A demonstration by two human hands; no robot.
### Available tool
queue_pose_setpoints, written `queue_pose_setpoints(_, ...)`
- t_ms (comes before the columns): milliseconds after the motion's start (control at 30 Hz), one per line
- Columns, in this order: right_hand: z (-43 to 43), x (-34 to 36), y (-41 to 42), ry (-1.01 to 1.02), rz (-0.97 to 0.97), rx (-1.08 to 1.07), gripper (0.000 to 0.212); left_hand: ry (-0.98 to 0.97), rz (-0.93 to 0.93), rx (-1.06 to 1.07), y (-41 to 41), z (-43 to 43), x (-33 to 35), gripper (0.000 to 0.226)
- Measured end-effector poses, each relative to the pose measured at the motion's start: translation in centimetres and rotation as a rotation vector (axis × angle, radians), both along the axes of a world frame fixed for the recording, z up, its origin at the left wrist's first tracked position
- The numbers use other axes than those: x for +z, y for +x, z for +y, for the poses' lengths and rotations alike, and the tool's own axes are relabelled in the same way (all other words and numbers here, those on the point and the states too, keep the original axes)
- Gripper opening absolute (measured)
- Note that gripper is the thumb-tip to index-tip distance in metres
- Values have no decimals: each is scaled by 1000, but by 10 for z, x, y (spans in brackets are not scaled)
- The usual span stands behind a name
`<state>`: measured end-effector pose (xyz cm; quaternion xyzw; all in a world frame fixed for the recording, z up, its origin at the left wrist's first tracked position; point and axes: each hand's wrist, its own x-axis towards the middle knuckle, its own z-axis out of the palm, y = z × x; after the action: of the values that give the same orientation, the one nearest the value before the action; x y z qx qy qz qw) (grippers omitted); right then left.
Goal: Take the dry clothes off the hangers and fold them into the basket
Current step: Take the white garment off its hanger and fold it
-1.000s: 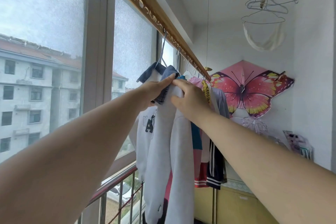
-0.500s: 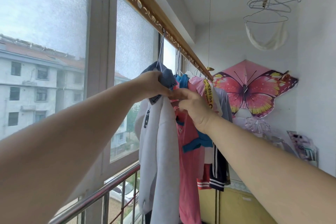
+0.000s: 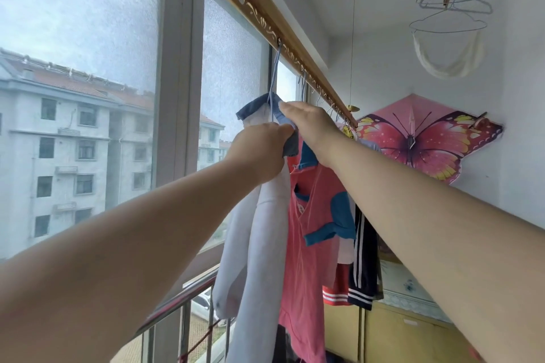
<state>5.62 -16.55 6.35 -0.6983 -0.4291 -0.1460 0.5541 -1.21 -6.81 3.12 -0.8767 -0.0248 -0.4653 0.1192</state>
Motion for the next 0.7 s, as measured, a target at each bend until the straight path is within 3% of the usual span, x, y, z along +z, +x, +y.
queue_pose_setpoints(133,7,10,-11,-210,20,-39,13,137,-36,89,1,-3,-15,27)
queue_pose_setpoints(167,8,11,-11,-258,-8,-75,14,171,-43,94,1,-3,-18,26)
queue_pose_setpoints(267,10,8,-16,-299,-54,-113,44,196,-39,63,-1,-3,-28,24)
queue_pose_setpoints(400,20,-3,-14,-328,-11,-139,28,138,-13,-8,-4,-1,-39,25)
queue_pose_setpoints(500,27,-9,-10,-355,-108,-260,31,142,60,-25,-4,3,-53,24)
queue_pose_setpoints(567,28,-10,-13,-295,-179,-256,41,164,149,2,-1,8,-66,21)
queue_pose_setpoints(700,21,-2,-24,-12,-66,-34,34,64,247,15,5,25,-81,28)
